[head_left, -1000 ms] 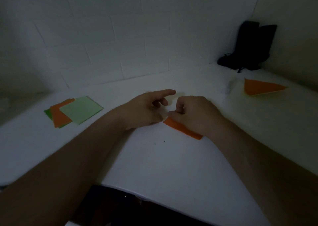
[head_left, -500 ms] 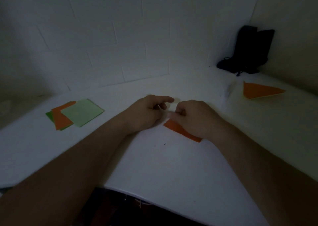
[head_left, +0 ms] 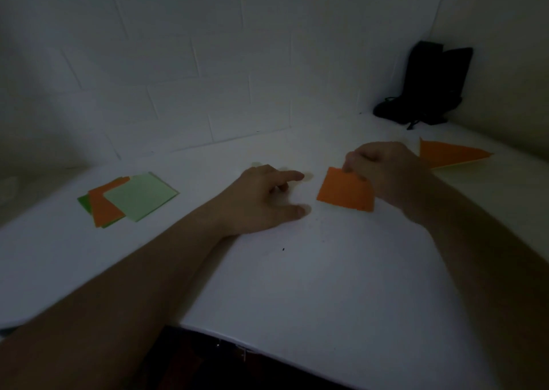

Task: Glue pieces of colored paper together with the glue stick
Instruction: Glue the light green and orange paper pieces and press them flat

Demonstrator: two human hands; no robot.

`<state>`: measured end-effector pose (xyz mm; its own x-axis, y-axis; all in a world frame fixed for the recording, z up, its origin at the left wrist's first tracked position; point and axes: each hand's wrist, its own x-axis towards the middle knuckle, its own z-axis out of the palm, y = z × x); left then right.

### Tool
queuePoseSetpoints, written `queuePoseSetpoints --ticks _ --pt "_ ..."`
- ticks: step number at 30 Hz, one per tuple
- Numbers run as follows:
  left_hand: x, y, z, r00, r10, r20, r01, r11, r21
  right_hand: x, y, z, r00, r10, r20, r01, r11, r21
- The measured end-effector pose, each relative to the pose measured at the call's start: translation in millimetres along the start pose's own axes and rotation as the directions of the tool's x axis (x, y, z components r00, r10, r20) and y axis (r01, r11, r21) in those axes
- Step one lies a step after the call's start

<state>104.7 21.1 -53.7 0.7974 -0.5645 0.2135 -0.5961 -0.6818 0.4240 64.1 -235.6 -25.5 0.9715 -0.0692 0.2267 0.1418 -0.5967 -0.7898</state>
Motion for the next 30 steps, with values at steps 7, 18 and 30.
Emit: queuePoseSetpoints --ticks 7,18,30 --pt "-1 1 3 0.997 -0.031 -0.068 0.023 0.994 -0.105 4 -5 11 0.999 -0.021 -0.045 0.033 0.956 0.292" --pt "-3 5 4 0.996 0.056 -0.073 -0.063 0.993 -0.095 4 -1 21 0.966 0.240 0.098 -0.157 0.843 -0.514" --pt "0 4 4 0.996 0.079 0.046 -0.081 0.995 0.053 -2 -16 38 0.945 0.236 0.227 -0.082 0.842 -0.533"
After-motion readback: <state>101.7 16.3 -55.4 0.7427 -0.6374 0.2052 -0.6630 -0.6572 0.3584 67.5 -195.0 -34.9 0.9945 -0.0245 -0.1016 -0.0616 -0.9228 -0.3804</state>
